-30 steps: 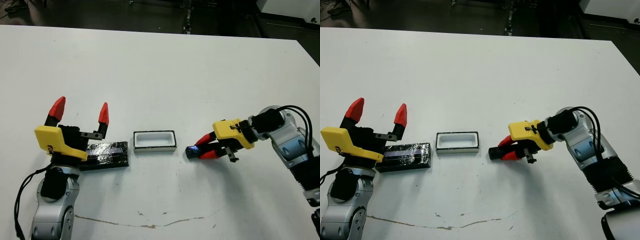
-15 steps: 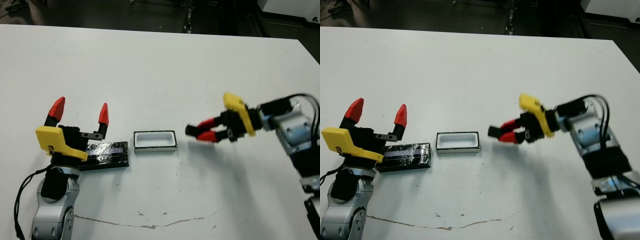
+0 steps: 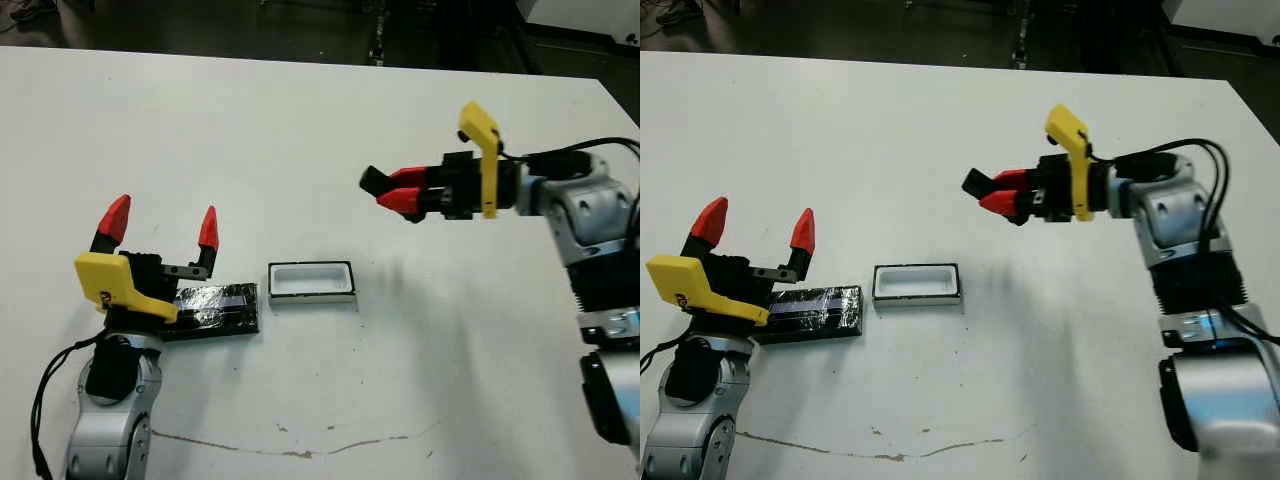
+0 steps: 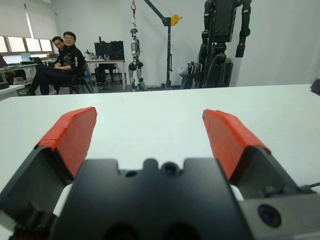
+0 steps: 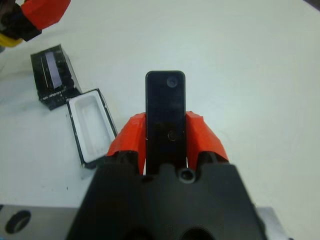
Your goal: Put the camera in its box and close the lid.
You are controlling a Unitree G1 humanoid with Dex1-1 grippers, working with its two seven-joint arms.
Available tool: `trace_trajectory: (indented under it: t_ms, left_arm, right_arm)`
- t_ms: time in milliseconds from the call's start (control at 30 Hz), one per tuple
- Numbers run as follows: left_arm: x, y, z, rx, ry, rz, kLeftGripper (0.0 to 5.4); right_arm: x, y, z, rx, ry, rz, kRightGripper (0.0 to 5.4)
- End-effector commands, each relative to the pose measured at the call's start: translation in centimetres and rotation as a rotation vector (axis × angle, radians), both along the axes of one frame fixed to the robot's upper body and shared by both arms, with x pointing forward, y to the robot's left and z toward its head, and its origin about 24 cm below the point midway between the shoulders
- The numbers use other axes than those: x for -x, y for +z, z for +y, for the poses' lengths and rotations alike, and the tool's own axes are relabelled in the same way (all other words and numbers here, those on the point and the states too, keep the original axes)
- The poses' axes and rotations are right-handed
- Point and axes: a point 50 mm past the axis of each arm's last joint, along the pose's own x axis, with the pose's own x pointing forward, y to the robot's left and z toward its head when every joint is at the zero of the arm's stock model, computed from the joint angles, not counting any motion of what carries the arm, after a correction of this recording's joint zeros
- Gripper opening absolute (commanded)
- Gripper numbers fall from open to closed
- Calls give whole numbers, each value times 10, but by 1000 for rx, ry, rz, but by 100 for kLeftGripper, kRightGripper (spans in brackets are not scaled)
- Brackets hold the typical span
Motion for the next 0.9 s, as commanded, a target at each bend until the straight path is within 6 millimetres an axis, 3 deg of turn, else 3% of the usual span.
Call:
trace_trajectory:
  t_ms: [33,300,900]
  left_arm:
    - [1,-1,1,-3,3,13,540]
    - [1,-1,0,-7,5,10,540]
    - [2,-1,1,-2,10,15,540]
  right_arm:
    - [-1,-2,13,-9,21,12,165]
    - [4,-8,38,52,119,4,165]
    - [13,-16,60,66,259,26,165]
